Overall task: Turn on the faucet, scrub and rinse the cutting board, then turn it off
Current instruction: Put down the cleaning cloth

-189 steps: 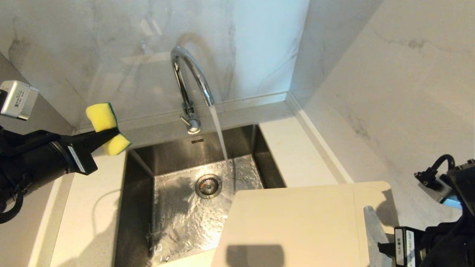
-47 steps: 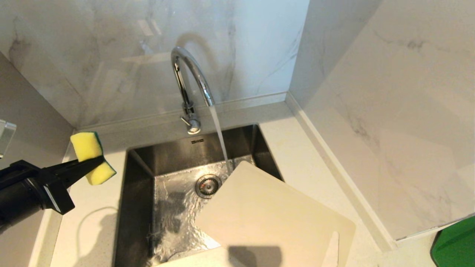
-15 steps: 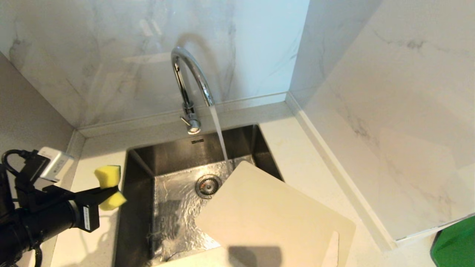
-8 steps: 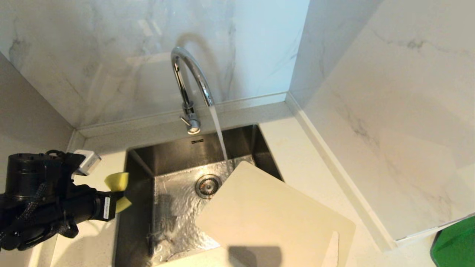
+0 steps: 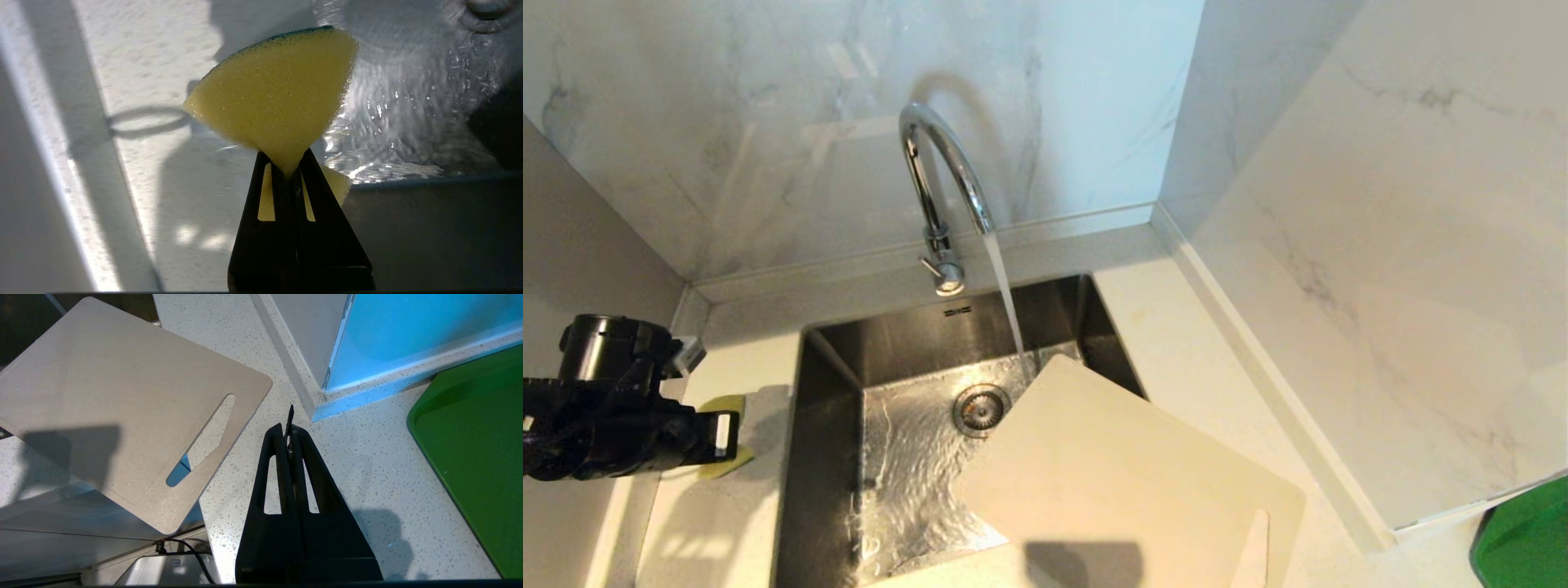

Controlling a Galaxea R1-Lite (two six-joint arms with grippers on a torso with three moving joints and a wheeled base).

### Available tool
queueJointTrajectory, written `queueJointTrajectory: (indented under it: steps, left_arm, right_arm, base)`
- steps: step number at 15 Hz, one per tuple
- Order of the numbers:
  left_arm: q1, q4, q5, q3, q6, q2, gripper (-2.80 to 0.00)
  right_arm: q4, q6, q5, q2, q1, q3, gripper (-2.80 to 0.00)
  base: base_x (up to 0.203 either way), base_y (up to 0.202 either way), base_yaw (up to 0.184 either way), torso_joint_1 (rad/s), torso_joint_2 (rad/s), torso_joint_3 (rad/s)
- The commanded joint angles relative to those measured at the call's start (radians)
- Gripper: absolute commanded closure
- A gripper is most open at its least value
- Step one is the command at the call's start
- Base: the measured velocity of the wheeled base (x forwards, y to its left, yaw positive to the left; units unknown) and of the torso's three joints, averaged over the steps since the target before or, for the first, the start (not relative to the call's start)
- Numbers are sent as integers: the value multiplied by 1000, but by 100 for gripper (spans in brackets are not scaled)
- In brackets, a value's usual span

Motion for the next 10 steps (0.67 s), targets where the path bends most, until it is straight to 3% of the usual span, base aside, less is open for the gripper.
queueJointTrajectory:
  steps: [1, 7, 8, 10]
  left_arm:
    - [61, 14, 2, -44, 0, 82, 0]
    - [124, 17, 7, -101, 26, 159, 0]
    - [124, 14, 8, -99, 51, 165, -280]
    - [124, 16, 7, -109, 61, 169, -280]
  right_arm:
    - [0, 0, 0, 1, -1, 0, 0]
    - [0, 0, 0, 1, -1, 0, 0]
    - [0, 0, 0, 1, -1, 0, 0]
    - [0, 0, 0, 1, -1, 0, 0]
  base:
    - [0, 0, 0, 0, 0, 0]
    - [0, 0, 0, 0, 0, 0]
    - [0, 0, 0, 0, 0, 0]
    - [0, 0, 0, 0, 0, 0]
